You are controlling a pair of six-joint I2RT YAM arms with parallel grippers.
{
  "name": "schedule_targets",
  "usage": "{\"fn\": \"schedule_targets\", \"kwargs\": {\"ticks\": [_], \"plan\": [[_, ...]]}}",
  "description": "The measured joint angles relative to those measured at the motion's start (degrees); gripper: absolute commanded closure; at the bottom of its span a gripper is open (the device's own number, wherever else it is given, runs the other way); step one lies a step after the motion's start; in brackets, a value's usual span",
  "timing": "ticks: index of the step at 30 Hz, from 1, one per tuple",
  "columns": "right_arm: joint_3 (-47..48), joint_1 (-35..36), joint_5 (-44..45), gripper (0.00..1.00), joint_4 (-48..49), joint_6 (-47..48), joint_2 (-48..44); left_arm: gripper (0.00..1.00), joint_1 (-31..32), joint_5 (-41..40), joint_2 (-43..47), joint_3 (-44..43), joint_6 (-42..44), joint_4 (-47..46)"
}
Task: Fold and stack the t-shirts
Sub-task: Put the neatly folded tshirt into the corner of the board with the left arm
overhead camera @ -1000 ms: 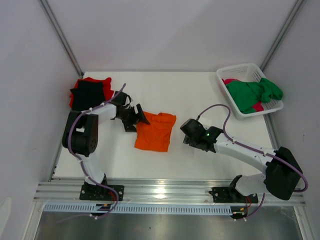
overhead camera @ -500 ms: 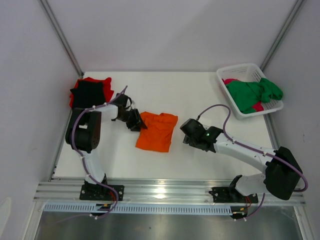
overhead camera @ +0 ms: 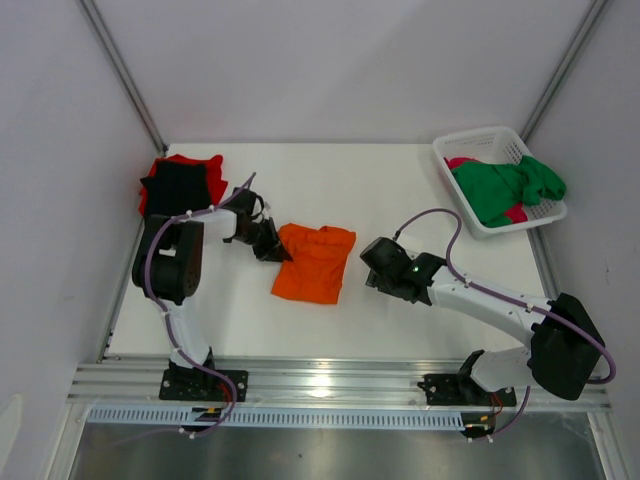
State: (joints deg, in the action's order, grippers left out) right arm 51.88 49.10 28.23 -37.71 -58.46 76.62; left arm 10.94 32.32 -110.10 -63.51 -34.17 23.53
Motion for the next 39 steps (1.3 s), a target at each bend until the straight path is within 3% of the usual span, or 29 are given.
{"fn": "schedule_targets", "kwargs": {"ticks": [25, 39], "plan": [[-0.5, -0.2, -0.4, 0.4, 3.1, 0.4, -0.1, 0.99, -0.3, -8.7, 2.8, -13.9, 6.1, 16.5], [-1.3, -2.1, -0.8, 0.4, 3.5, 2.1, -0.1, 0.99, -1.0, -10.8, 2.8, -15.3, 6.3, 20.3]]}}
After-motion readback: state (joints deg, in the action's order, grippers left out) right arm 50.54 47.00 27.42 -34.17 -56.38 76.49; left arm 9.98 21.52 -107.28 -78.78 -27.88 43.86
